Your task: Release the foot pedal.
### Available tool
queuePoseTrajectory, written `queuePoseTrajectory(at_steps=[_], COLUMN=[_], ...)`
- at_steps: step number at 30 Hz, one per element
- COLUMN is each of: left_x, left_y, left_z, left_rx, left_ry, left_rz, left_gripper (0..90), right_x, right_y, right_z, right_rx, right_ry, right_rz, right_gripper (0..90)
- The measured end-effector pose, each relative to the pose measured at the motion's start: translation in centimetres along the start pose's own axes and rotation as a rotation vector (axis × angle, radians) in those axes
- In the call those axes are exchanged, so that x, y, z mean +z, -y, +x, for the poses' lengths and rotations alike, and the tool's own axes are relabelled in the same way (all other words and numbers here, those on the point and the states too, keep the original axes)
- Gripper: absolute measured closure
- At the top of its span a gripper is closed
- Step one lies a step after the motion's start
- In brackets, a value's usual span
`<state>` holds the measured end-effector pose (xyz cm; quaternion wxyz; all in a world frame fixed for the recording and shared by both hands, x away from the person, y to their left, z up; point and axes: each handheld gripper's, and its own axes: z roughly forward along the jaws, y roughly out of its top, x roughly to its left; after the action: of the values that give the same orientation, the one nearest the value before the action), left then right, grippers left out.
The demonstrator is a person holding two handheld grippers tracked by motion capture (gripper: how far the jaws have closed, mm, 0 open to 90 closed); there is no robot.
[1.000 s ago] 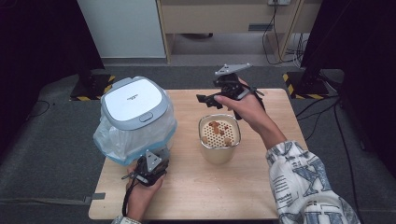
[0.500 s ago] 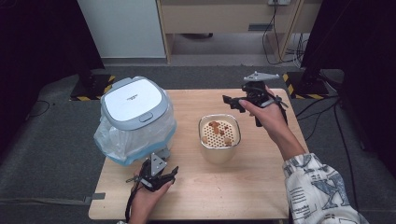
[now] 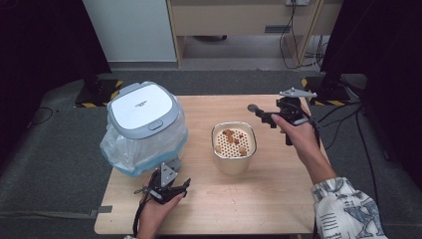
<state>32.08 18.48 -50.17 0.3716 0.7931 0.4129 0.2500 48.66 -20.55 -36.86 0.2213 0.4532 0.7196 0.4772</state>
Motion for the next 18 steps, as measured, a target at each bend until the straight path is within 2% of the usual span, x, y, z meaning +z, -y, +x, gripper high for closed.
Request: queuePoseTrajectory(at_steps=[5,9,18], left_x=[0.0,0.1,0.3], left_y=[0.0,0.1,0.2], left_z=[0.0,0.1,0.0], left_rx=[0.009,0.011,0.026], left_ry=[-0.005,-0.007,0.001], left_rz=[-0.003,-0.001,0.005], left_gripper=[25.1,24.2,20.8], right_x=[-0.9,-1.4,-2.4], right_y=[1.5,2.7,5.9], right_z=[-1.2,-1.9,-2.9], right_rx=[0.022,0.040,0.059], right_ry=[0.042,0.058,0.101], right_rz=[0.004,0.010,0.034], right_gripper=[7.3,7.4,7.9])
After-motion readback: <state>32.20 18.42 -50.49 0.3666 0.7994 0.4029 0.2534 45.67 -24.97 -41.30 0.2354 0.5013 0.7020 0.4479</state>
